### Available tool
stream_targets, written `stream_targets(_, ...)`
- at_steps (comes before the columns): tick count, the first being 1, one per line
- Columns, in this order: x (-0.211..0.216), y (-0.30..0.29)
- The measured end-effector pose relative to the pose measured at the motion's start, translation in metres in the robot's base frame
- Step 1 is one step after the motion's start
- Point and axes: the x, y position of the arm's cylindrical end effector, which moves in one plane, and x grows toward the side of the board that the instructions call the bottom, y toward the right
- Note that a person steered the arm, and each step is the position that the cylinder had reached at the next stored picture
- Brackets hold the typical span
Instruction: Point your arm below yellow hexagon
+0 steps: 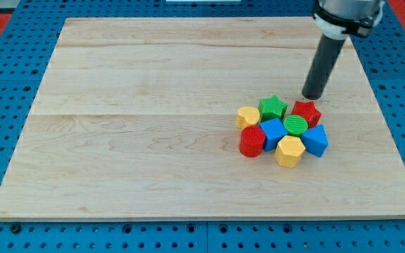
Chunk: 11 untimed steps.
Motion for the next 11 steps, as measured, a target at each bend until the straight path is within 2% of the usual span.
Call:
stream_targets(2,-0.024,-0.061)
stream_targets(4,-0.009,-0.113)
stream_targets(5,-0.035,-0.133)
stream_targets(6,0.003,-0.179)
stream_targets(7,0.091,-0.195)
stream_targets(8,0.183,-0.192)
stream_targets(9,0.218,-0.127)
stream_targets(10,0.186,-0.055)
stream_targets(11,0.122,-0.05)
